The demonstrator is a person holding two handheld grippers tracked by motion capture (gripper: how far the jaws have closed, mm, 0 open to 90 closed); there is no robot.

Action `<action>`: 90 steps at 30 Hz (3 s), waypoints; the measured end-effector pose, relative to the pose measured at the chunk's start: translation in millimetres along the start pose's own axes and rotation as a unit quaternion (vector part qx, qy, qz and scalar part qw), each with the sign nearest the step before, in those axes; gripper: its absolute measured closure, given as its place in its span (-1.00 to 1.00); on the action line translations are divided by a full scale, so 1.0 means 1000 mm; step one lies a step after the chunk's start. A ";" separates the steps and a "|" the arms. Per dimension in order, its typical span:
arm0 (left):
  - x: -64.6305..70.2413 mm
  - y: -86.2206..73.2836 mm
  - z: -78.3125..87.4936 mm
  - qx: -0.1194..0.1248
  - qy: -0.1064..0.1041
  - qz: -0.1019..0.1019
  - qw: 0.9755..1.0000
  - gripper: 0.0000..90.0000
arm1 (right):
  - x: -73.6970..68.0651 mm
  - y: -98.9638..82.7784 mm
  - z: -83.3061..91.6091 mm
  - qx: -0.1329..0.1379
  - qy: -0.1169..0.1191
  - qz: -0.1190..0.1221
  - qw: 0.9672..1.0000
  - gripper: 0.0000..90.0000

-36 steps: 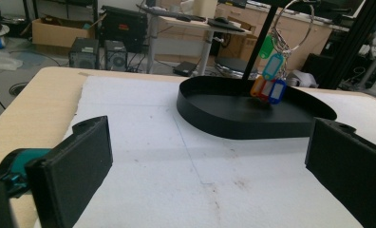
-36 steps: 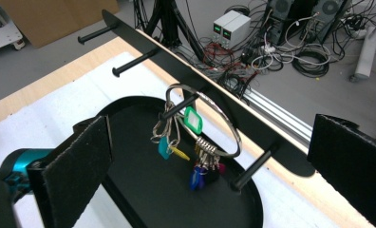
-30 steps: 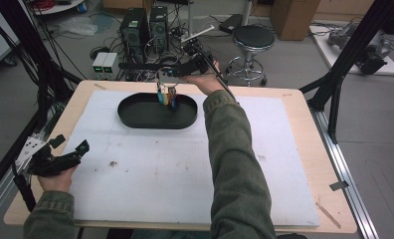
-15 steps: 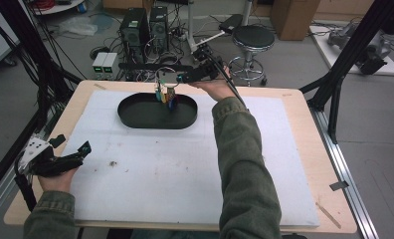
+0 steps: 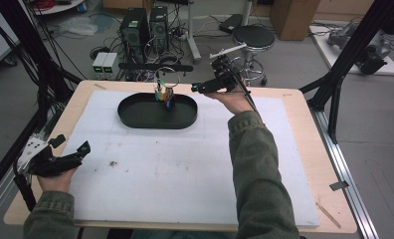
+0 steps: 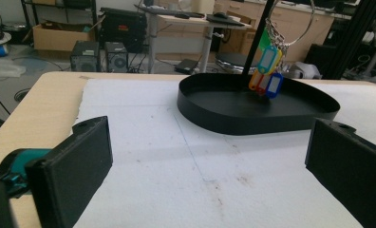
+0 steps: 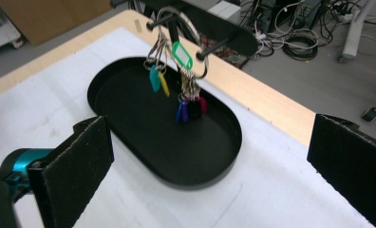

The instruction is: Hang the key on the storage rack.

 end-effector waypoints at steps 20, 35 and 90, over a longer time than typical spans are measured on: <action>0.004 -0.001 0.002 -0.003 -0.012 0.003 1.000 -0.95 | -0.007 -0.047 0.043 0.029 -0.003 0.016 0.999 -0.99; 0.004 -0.001 0.002 0.001 -0.016 0.010 1.000 -0.95 | -0.001 -0.095 0.063 0.026 -0.016 0.004 1.000 -0.99; 0.003 -0.003 -0.001 -0.005 -0.018 0.016 1.000 -0.95 | 0.041 -0.247 0.102 0.051 -0.106 -0.113 0.987 -0.99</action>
Point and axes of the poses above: each handheld gripper's, and its own axes: z roughly backward along the jaws, y roughly out of its top, x roughly to its right, the point moved 9 cm from there along -z, roughly forward along the jaws, and after that the axes turned 4 degrees about -y, right-handed, at the moved point
